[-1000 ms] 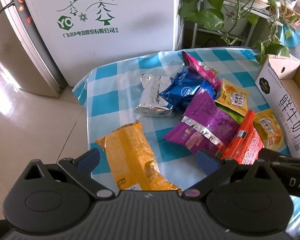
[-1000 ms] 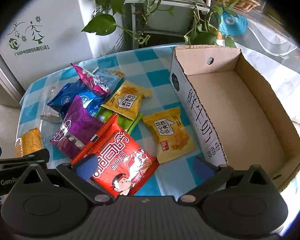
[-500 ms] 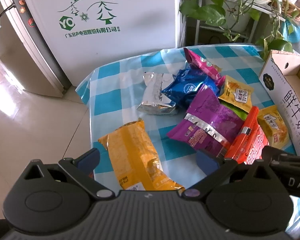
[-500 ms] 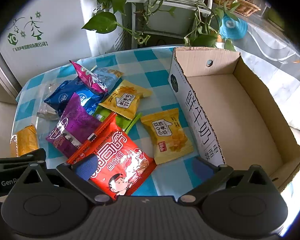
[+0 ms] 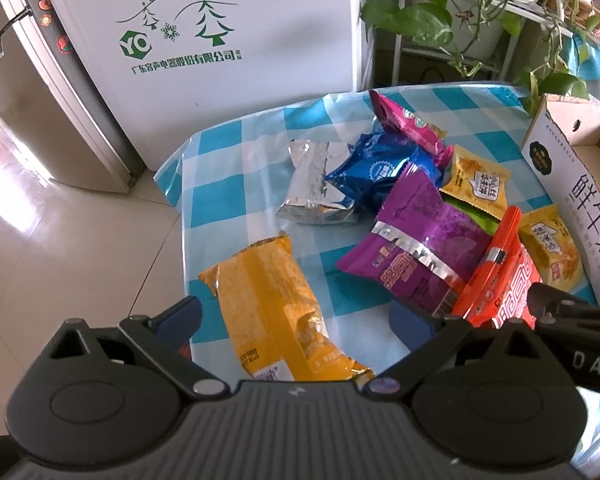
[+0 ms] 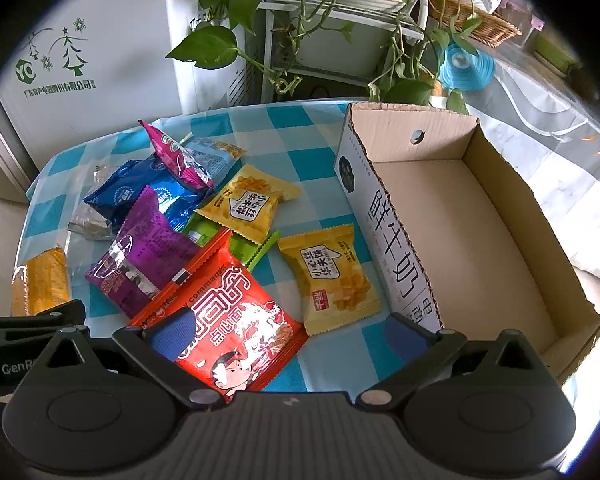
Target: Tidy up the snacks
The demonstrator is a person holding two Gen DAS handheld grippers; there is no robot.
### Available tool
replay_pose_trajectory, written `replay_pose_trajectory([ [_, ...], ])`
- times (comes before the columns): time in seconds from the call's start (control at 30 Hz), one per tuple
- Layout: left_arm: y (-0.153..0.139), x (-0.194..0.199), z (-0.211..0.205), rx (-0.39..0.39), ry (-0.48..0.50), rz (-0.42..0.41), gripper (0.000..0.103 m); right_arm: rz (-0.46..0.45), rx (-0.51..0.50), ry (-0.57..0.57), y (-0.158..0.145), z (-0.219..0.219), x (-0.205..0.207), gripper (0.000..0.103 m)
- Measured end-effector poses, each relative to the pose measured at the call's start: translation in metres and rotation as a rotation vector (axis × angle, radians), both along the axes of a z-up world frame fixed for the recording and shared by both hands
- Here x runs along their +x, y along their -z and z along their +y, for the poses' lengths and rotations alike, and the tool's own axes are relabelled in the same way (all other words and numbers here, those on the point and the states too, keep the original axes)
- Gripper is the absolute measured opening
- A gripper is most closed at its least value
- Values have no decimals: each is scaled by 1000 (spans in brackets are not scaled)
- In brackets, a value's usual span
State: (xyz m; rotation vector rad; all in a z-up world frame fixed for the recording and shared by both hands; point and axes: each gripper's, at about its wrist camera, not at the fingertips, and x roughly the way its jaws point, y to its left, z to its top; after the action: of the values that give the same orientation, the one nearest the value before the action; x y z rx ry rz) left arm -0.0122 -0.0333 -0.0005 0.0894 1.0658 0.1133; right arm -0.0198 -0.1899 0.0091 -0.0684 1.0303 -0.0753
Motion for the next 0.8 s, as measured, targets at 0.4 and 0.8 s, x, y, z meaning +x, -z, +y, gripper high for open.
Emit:
replay_pose_trajectory([
  [0.4, 1, -1, 1, -4, -2, 4, 98, -8, -18, -7, 0, 2, 0, 103],
  [0.8, 5, -2, 2, -13, 3, 14, 98, -16, -37, -18, 0, 4, -2, 103],
])
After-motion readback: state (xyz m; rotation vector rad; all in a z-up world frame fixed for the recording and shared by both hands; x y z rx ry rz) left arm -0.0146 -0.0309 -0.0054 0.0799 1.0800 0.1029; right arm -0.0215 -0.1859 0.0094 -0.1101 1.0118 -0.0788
